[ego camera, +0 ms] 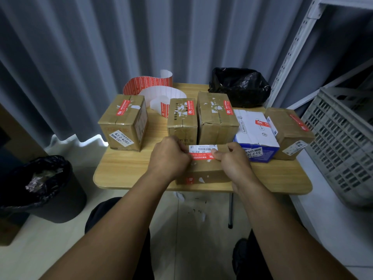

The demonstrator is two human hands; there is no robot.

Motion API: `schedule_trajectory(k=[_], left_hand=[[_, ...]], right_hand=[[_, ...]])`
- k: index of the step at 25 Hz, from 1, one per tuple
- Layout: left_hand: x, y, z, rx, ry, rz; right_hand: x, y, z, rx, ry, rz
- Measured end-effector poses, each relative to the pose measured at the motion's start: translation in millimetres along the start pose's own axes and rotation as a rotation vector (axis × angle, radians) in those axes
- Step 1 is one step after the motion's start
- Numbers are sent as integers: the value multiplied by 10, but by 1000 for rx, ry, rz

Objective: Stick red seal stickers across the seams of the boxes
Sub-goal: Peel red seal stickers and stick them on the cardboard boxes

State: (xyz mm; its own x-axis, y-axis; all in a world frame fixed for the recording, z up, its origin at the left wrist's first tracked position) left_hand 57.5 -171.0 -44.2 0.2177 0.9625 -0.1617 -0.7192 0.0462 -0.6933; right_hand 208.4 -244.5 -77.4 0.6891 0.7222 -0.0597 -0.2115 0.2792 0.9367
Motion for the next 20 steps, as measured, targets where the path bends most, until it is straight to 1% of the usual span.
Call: schedule_trajectory(k=[2,4,6,7,10,11,14,18,20], left_hand=[[0,0,-2,-6,2,5],[9,5,-6,-13,-3,3],[5,4,-1,-35,5,4],[3,4,3,-46,9,6],[-2,5,12,-67,19,13],[-3,6,14,-69,20,15],[14,27,21,-96,19,19],[-10,23,18,-148,40,32],[-16,36,23,-248,56,84]], right_hand=[[-16,-8,47,56,19,-20],[-22,-18,83,44,1,1],[-59,25,73,-17,-24,30],[-63,38,51,-110,-28,58],[-136,108,-45,-524,-65,215],[-176,135,-81,-594,-82,266],[-251,166,-181,-670,-106,322],[-274,167,-285,-701,-134,272],[-280,180,-341,-698,-158,247]])
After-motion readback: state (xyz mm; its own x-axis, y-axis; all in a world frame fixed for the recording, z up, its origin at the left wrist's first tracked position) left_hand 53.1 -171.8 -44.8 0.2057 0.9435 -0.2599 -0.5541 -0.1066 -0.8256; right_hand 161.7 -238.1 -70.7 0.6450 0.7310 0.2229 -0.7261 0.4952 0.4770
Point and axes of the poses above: each hand's wrist, its own x-axis towards the middle knuckle, its own z-axis out of the back of the hand, y = z × x, the point moved 1 cm from there along x, towards the middle knuckle, and after that the axes turned 12 degrees about z, right-handed, at the moved point
